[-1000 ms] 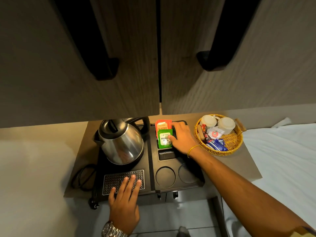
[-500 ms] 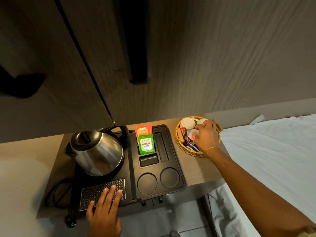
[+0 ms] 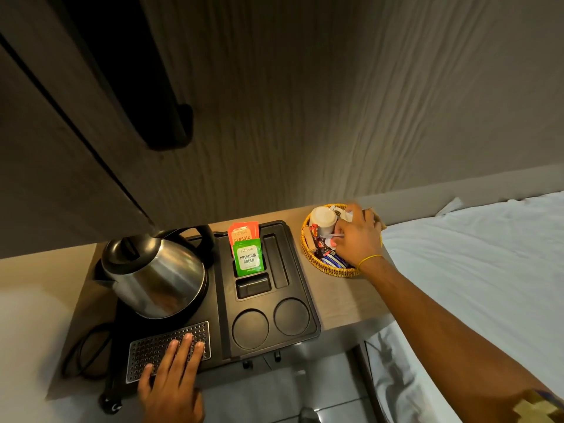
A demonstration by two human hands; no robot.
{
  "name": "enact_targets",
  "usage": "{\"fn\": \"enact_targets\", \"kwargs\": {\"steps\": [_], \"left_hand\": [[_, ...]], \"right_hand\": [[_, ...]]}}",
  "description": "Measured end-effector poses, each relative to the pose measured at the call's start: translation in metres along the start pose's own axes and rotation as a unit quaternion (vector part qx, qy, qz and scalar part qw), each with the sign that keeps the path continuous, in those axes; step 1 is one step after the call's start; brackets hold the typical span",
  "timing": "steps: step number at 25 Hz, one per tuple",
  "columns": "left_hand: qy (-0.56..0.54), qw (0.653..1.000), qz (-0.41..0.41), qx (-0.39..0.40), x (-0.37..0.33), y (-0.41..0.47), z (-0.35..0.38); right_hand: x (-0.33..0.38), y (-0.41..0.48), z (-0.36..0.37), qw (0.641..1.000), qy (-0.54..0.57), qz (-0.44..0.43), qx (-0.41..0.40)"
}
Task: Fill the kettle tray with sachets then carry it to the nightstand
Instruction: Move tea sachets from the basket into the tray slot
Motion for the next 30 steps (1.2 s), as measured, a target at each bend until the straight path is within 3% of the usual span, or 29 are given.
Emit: {"fn": "enact_targets", "kwargs": {"steps": [3, 8, 10, 12, 17, 24, 30], "left_hand": [[-0.007, 1.0, 0.008, -0.007, 0.003, -0.002, 0.001], [-0.015, 1.0, 0.005, 0.001, 0.002, -0.002, -0.002], [-0.026, 1.0, 0.0, 0.011, 0.003, -0.001, -0.002], [-0.033, 0.999, 0.003, 0.025, 0.004, -0.001, 0.0], [-0.062, 0.995, -0.002, 0.077, 0.01, -0.001, 0.01], [-0.053, 0.994, -0.001, 0.096, 0.013, -0.002, 0.017], [-0.055, 0.997, 0.0, 0.049, 0.018, -0.004, 0.019]], "right_hand": [[-0.003, -0.004, -0.013, 0.999, 0.042, -0.016, -0.01], [0.014, -0.017, -0.053, 0.967, 0.225, -0.038, -0.112], [0.047, -0.021, -0.058, 0.945, 0.307, -0.048, -0.103], [0.091, -0.025, -0.047, 0.93, 0.35, -0.096, -0.046], [0.176, -0.038, 0.012, 0.928, 0.272, -0.225, 0.119], [0.202, -0.047, 0.044, 0.912, 0.248, -0.265, 0.19], [0.204, -0.051, 0.045, 0.914, 0.216, -0.275, 0.208]]}}
Point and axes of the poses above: each hand's wrist, its own y-axis towards the middle knuckle, its own z-axis out of the palm, x = y × z, the point moved 6 cm from there along y, towards the middle knuckle, and after that the axes turned 7 degrees about -z, right-handed, at the moved point
